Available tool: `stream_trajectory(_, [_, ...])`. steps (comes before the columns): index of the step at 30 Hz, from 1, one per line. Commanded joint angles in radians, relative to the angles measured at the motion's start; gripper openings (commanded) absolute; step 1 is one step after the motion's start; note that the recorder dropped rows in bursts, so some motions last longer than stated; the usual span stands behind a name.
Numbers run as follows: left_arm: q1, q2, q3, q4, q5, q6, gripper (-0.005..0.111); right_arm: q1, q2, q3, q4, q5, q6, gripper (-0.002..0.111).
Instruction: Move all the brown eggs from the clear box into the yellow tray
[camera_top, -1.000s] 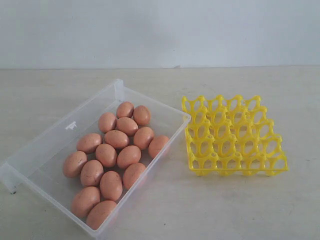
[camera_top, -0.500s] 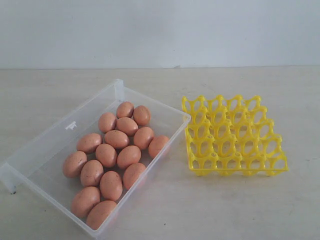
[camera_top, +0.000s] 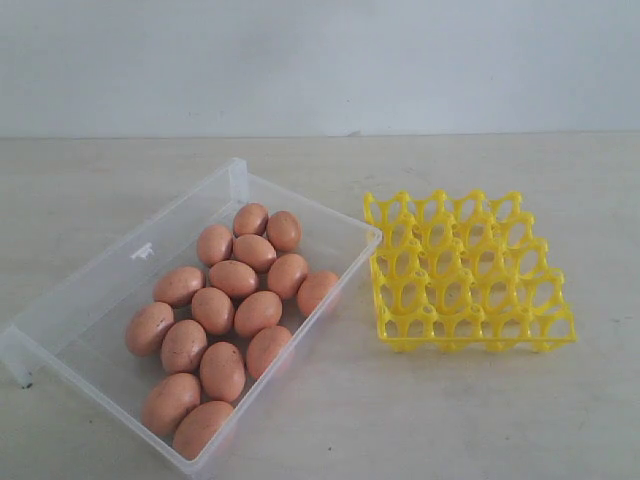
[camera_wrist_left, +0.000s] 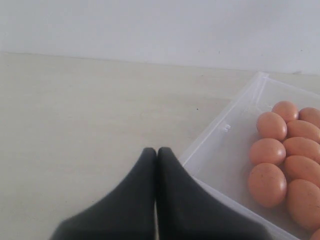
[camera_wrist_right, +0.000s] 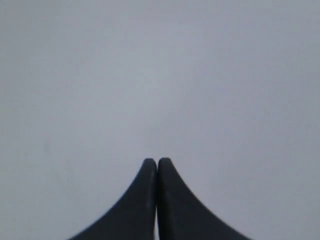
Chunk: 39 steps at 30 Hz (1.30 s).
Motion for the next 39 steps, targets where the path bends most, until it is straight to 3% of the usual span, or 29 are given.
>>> stream_trajectory(1, [-0.005, 0.003, -0.004, -0.006, -0.008, -0.001, -0.004, -0.001, 0.275, -0.304, -0.181, 0.088, -0.286, -0.001])
stream_trajectory(7, [-0.005, 0.003, -0.004, -0.006, -0.008, -0.001, -0.004, -0.001, 0.725, -0.747, -0.434, 0.499, -0.483, -0.001])
stream_trajectory(11, [-0.005, 0.003, -0.004, -0.006, -0.008, -0.001, -0.004, -0.001, 1.067, -1.046, -0.509, 1.041, -0.562, -0.001])
stream_trajectory(15, [-0.005, 0.003, -0.004, -0.006, -0.008, -0.001, -0.004, -0.006, 1.435, -1.345, -0.636, 1.615, -0.47, -0.001])
stream_trajectory(17, [-0.005, 0.003, -0.004, -0.006, -0.008, -0.001, -0.004, -0.006, 1.59, -1.482, -0.601, 1.864, -0.427, -0.001])
stream_trajectory(21, [-0.005, 0.003, -0.004, -0.006, -0.008, -0.001, -0.004, 0.019, 1.756, -1.596, -0.205, 1.864, -0.395, -0.001])
stream_trajectory(23, [-0.005, 0.003, -0.004, -0.006, -0.008, -0.001, -0.004, 0.055, 1.8, -1.6, 0.041, 1.864, -0.534, -0.001])
stream_trajectory(25, [-0.005, 0.003, -0.004, -0.006, -0.008, -0.001, -0.004, 0.106, 1.826, -1.6, 0.171, 1.864, -0.687, -0.001])
stream_trajectory(33, [-0.005, 0.003, -0.004, -0.006, -0.008, -0.001, -0.004, 0.401, 1.873, -1.6, -0.022, 1.826, -1.206, 0.003])
stream_trajectory(36, [-0.005, 0.003, -0.004, -0.006, -0.008, -0.001, -0.004, 0.482, 1.904, -1.6, -0.112, 1.762, -1.338, 0.02])
stream_trajectory(39, [-0.005, 0.003, -0.004, -0.006, -0.008, -0.001, -0.004, 0.524, 1.948, -1.6, -0.2, 1.706, -1.353, 0.047])
